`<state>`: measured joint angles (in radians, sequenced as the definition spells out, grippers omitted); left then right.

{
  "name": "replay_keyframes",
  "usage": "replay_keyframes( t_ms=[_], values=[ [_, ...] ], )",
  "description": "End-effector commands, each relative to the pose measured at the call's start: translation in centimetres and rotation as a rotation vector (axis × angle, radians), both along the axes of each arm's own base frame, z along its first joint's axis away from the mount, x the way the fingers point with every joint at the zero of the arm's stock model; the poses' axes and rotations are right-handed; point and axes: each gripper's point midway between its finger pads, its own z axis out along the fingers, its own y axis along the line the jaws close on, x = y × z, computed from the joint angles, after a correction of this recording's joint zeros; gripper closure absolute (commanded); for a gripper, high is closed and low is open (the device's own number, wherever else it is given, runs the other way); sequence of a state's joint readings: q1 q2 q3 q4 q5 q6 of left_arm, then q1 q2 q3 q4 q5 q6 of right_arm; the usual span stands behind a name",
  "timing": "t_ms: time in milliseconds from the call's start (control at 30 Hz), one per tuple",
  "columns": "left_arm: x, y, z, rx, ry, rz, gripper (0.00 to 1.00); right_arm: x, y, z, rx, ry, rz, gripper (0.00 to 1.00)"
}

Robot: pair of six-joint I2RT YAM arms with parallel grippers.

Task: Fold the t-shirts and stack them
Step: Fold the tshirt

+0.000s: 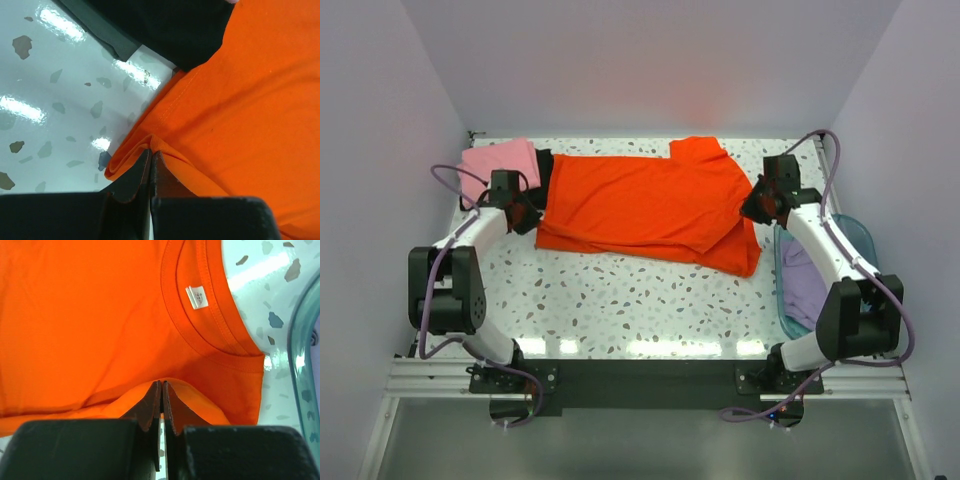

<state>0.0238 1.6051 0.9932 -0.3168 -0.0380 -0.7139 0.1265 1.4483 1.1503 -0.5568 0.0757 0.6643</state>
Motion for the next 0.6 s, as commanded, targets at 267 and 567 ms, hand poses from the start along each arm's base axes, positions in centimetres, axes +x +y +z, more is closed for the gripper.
replay_keyframes(
  t_ms=[267,567],
  values=[
    [3.9,-0.2,1.4,-0.002,-0.051,-0.011,1.0,4.3,-0.2,1.1,-0.001,-0.055,0.015,1.0],
    [5.6,-0.7,1.9,-0.007,-0.065,-0.024,1.0,5.7,-1.1,1.3,0.007,-0.064,-0.002,1.0]
  ],
)
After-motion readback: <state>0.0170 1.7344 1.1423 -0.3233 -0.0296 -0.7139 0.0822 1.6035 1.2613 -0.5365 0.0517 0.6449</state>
